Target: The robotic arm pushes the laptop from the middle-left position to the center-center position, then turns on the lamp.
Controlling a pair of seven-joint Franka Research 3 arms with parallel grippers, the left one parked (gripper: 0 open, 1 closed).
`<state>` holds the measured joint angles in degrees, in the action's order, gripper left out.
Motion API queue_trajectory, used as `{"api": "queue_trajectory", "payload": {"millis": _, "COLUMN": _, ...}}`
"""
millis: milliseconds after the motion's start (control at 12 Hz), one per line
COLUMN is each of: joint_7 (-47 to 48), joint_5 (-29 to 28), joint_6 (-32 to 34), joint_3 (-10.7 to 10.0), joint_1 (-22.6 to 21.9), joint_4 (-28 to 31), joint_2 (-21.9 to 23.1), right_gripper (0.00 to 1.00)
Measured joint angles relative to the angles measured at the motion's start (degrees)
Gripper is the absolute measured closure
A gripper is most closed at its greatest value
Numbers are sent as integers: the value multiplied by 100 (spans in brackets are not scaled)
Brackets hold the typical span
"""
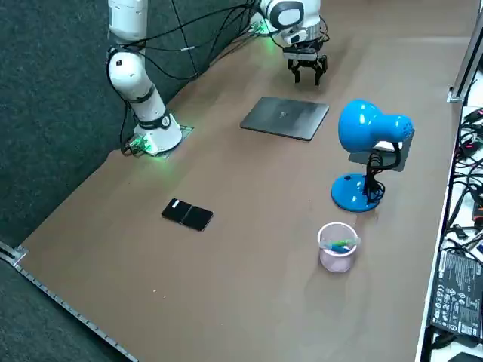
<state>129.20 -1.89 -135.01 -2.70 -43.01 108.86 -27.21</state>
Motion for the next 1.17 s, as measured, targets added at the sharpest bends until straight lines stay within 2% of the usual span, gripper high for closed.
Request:
{"api": "queue_trajectory", "payload": {"millis": 500, "joint_7": 567, "joint_5": -1, "joint_6": -856, "joint_3": -16, "joint_1": -94, "joint_4": 590, "joint_2": -47, "right_gripper": 1}}
{"api": "queue_trajectory", "payload": {"millis": 1167, "joint_7": 720, "joint_5": 0, "joint_6": -1461, "joint_3": -24, "joint_1": -226, "joint_4": 1072, "joint_2": -46, "right_gripper": 0}}
